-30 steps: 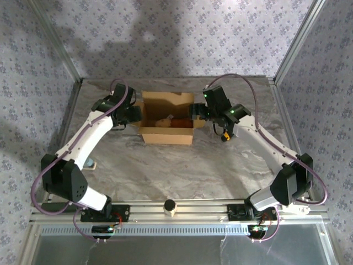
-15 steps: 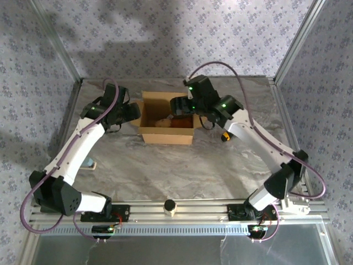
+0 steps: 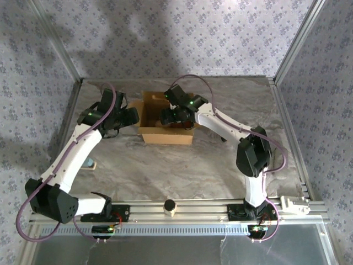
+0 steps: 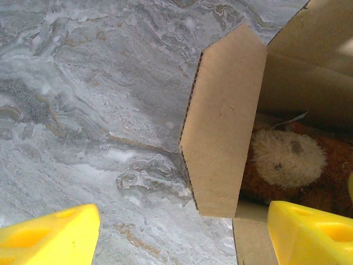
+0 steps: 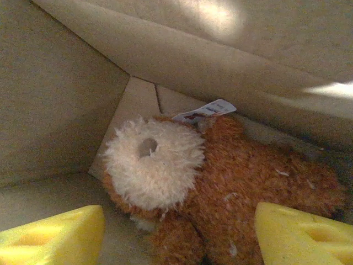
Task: Unpack the express box
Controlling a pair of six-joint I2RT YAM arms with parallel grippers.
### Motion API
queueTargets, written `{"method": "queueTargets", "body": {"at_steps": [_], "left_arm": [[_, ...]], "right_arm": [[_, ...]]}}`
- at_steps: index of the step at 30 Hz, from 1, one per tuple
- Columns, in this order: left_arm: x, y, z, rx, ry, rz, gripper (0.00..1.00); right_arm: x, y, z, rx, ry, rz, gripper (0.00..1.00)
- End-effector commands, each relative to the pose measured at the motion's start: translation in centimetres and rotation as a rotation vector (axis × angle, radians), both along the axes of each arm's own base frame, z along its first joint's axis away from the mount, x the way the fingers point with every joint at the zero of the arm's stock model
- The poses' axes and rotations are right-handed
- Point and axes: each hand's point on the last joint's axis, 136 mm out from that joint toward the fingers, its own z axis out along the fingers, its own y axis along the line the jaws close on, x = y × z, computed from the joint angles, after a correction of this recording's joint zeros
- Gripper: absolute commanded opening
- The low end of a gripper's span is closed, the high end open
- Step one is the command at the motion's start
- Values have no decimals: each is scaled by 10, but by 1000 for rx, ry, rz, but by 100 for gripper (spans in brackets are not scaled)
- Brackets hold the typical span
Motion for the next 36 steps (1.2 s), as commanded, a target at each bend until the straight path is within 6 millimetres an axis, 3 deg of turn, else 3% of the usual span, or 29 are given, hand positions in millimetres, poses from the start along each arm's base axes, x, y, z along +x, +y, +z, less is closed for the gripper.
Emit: {"method": "queueTargets", "body": {"at_steps": [1,4,6,9,15,20,21,25,26,30,36], "left_arm": [[-8,5,2,3,1,-6,80],[-9,7,-3,3,9,0,80],[-10,8,-4,3,14,3,80],[-10,10,-5,5,14,4,80],[-11,13,-6,-3,12,16,80],[-11,17,-8,1,13,29,80],[-11,17,-9,0,15,31,80],[-11,17,-10,-4,17,30,80],[-10,17,-11,-2,19,31,80],[-9,16,-12,-10,20,40,80],[-3,13,-13,-22,14,39,80]], "right_arm": [[1,10,-10,12,47,-15,70],[0,16,-27,14,85,-20,71],[0,17,-36,-1,94,-30,80],[2,16,-50,-29,108,-45,87],[1,18,-82,-49,156,-64,86],[-1,19,-99,-67,169,-65,71],[-1,19,-101,-67,173,-68,63],[0,16,-97,-60,166,-80,8],[1,17,-94,-52,159,-76,0],[5,21,-72,-12,123,-67,0],[11,27,-16,58,30,-48,0]]}}
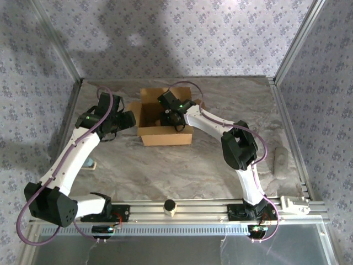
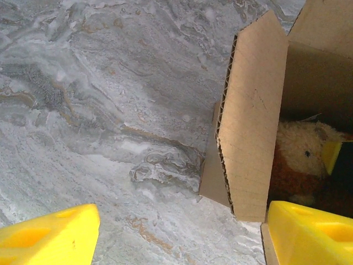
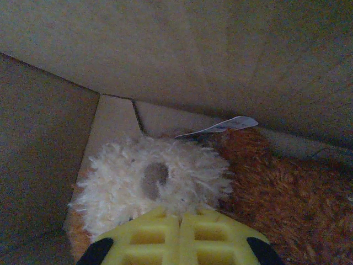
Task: Unpack the express box
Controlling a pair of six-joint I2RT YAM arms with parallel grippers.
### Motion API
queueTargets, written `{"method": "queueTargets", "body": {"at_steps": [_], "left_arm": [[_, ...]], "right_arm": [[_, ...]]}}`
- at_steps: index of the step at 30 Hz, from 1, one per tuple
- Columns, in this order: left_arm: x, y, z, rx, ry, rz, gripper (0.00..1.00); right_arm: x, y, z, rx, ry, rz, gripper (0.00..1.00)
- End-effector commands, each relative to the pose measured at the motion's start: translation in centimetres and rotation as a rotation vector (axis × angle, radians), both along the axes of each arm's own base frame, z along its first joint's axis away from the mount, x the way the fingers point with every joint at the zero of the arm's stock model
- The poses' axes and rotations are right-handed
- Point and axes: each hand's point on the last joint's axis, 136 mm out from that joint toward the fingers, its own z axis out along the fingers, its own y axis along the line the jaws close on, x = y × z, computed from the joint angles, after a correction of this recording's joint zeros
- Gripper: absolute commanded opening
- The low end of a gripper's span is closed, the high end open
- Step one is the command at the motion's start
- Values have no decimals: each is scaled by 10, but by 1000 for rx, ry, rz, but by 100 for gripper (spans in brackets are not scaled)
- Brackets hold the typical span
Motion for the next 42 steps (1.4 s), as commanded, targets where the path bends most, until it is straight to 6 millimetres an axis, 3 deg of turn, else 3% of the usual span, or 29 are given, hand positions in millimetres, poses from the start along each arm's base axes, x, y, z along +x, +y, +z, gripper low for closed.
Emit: {"method": "queueTargets", "body": {"at_steps": [1,7,15,27,34,42], "left_arm": [[3,-3,-1,-27,-4,4,80],[7,-6,-8,-31,14,0,80],[13,-7,-12,-32,15,7,79],[12,-5,-7,-31,-3,20,79],[12,-2,1,-26,-28,30,79],[11,-1,6,-29,-35,35,79]], "right_arm": [[-6,4,50,51,-56,37,0],[-7,2,92,89,-125,44,0],[-7,-1,121,109,-180,45,0],[-14,-15,191,166,-316,52,0],[-30,-27,232,217,-381,65,0],[-65,-60,280,247,-469,80,0]]}}
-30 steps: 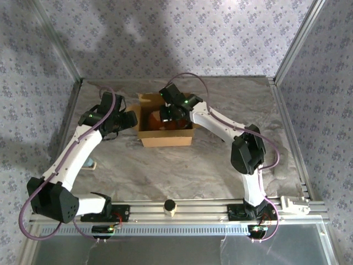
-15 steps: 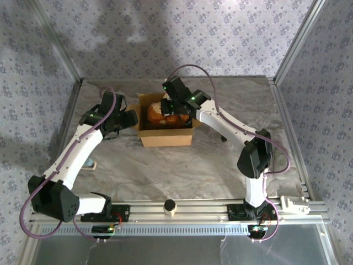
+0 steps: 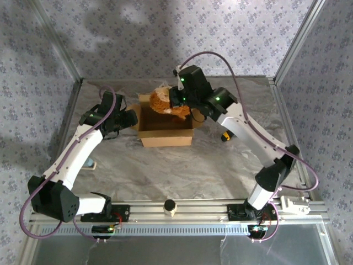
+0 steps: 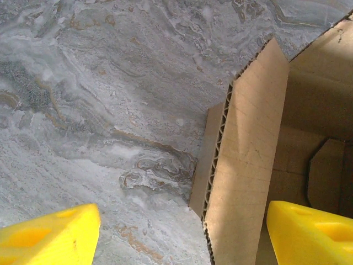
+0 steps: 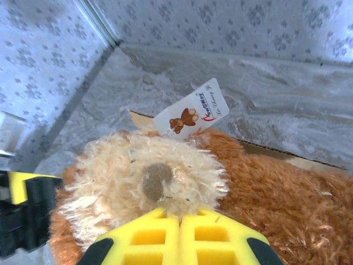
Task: Unpack the express box
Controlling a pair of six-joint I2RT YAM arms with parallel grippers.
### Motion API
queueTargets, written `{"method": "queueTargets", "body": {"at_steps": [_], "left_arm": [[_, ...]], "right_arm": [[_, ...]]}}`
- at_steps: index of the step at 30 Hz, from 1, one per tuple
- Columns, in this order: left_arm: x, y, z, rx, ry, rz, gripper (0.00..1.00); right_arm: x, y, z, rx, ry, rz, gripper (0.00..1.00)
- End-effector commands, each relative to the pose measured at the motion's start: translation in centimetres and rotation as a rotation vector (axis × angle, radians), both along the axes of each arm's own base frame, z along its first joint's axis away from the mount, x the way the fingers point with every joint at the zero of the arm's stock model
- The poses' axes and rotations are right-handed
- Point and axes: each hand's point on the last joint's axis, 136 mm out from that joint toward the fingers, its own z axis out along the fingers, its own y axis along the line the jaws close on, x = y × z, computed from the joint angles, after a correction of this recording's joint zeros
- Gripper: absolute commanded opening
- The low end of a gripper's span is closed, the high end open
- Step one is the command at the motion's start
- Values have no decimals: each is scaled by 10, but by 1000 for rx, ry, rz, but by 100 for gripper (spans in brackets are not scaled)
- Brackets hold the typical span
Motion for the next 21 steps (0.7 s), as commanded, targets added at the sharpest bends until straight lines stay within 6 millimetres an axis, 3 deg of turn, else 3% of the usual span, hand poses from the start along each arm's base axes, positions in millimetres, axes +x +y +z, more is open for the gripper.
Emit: {"method": "queueTargets", "body": {"at_steps": [1,13,18,21], "left_arm": [[-1,6,18,-7,-47,27,79],[-11,14,46,-3,-115,38,79],[-16,16,48,-10,-125,51,79],[-19,17,50,-14,-126,50,79]], "right_arm": [[-25,-25,36,13,-82,3,0],[-91,-122,38,2,-125,-131,0],[-111,-155,19,-1,-118,-194,0],[-117,-166,-5,-48,-76,-223,0]]}}
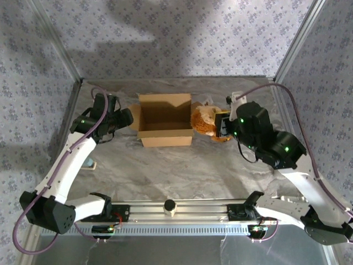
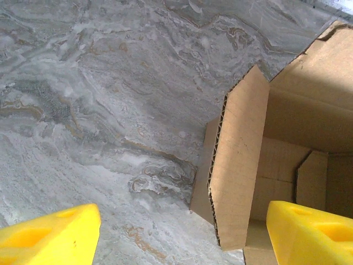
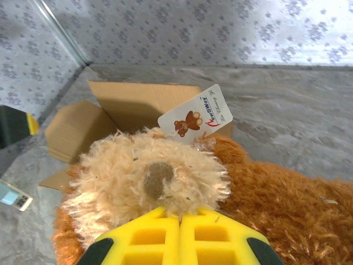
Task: Unpack the express box
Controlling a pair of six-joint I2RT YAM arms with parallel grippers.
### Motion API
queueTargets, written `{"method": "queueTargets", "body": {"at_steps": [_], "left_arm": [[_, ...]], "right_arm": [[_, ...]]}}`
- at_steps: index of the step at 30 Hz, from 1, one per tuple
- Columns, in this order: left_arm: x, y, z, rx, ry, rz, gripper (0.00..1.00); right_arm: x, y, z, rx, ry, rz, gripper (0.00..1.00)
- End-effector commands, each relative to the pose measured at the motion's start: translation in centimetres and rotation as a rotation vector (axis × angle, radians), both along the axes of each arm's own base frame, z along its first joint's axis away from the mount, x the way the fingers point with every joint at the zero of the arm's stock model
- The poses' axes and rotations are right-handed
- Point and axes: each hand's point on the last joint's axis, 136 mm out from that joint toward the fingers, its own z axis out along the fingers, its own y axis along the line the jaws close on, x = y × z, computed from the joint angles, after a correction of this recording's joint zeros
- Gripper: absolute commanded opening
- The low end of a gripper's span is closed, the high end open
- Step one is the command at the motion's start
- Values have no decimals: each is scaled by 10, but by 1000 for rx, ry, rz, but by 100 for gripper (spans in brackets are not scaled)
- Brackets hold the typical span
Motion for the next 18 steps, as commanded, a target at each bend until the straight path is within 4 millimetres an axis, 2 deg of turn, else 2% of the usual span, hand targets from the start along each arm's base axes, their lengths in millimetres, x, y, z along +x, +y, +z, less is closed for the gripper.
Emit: {"method": "queueTargets", "body": {"at_steps": [1,9,18], "left_arm": [[-6,6,16,-10,-31,26,79],[-20,15,13,13,-21,45,79],[-30,24,5,41,-2,62,80]], "right_arm": [[1,-17,-25,-49,46,-80,0],[0,-5,-103,-114,177,-65,0],[0,13,-157,-136,237,-49,0]]}}
